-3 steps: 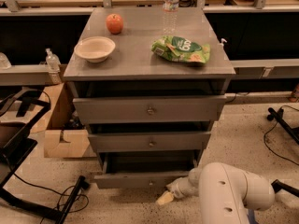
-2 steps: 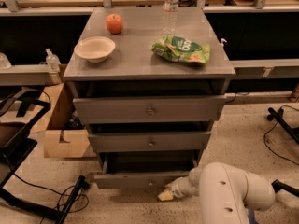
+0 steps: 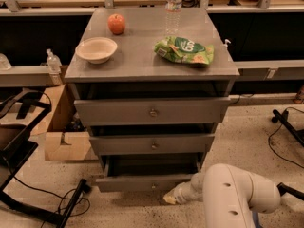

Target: Close bottom drawer

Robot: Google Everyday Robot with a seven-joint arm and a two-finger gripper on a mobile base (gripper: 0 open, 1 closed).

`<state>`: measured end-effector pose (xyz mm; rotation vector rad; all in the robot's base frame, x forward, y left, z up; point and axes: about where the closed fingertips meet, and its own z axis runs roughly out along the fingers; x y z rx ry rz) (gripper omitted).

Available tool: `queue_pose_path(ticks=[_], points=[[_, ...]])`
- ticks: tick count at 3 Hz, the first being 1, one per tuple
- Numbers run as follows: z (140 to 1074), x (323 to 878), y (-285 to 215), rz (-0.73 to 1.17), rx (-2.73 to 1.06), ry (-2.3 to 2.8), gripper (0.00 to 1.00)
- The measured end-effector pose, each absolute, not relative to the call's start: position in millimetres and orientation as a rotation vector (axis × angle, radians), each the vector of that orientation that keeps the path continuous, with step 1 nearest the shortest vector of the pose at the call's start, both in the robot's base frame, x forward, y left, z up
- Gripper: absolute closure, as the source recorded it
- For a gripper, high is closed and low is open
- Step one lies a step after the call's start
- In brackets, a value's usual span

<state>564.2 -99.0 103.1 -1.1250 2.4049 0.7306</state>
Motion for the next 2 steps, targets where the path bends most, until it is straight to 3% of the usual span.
queue_pose_path(ticks=[1, 2], points=[[107.2, 539.5, -101.3, 0.670, -1.128, 2.445, 1.00], [102.6, 534.1, -101.7, 0.648, -1.145, 2.454, 1.00]])
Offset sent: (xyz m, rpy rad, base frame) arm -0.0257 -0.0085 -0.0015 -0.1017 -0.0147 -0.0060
